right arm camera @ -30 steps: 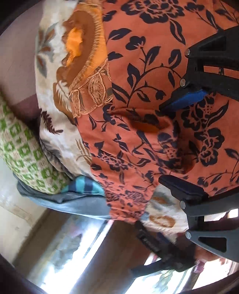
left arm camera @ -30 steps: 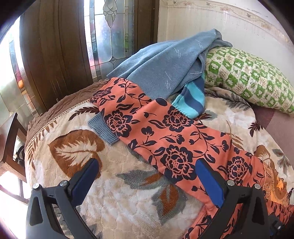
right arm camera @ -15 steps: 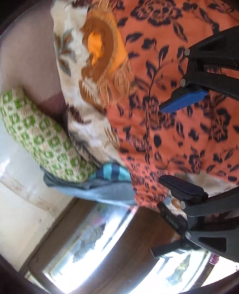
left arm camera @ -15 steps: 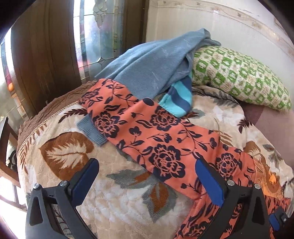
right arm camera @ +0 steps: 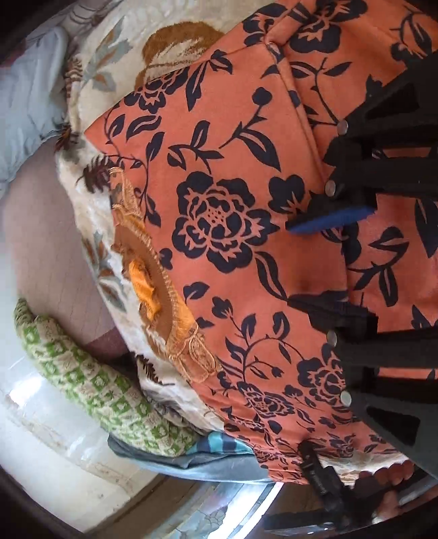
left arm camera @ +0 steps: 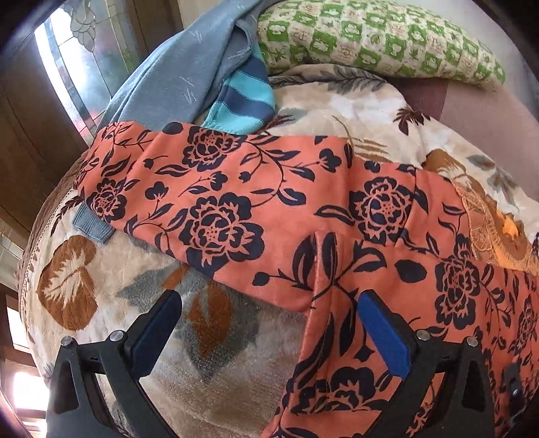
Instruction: Fold small clothes
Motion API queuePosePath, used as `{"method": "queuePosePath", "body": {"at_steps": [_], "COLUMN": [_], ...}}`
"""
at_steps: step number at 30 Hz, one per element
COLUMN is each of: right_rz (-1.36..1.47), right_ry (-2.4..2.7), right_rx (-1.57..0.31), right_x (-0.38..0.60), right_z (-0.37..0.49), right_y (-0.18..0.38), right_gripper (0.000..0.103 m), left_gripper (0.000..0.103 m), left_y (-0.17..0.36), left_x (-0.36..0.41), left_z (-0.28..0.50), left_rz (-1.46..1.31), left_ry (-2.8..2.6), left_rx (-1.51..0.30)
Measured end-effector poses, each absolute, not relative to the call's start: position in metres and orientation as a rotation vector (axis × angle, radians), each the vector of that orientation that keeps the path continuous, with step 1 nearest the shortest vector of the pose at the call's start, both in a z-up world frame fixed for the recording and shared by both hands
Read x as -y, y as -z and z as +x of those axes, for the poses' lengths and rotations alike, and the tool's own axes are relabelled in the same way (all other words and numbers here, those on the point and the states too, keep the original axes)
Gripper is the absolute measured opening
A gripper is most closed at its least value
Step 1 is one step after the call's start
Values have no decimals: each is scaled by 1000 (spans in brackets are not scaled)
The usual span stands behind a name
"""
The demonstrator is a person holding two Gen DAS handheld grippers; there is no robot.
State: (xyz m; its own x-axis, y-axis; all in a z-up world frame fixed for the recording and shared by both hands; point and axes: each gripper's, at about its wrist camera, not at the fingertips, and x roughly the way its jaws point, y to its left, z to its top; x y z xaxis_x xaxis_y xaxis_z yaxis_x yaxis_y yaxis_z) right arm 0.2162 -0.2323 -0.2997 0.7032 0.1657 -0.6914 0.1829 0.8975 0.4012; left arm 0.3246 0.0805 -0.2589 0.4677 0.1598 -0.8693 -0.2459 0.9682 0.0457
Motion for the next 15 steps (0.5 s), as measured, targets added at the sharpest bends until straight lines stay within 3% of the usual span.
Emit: {"method": "queuePosePath", "body": {"at_steps": [6, 15], "right_rz": [458, 536], "right_ry": [-39, -90], "right_rx": [-758, -708], "right_x": [228, 235], "right_z": [214, 211], "right_y": [301, 308], "right_gripper": [77, 78], "left_gripper": [103, 103], "left_y": [235, 231], "left_x": [-130, -275], "left_z": [311, 288], "left_rz": [-236, -496], "left_ry": [-310, -441], "left_rx": [-959, -906]}}
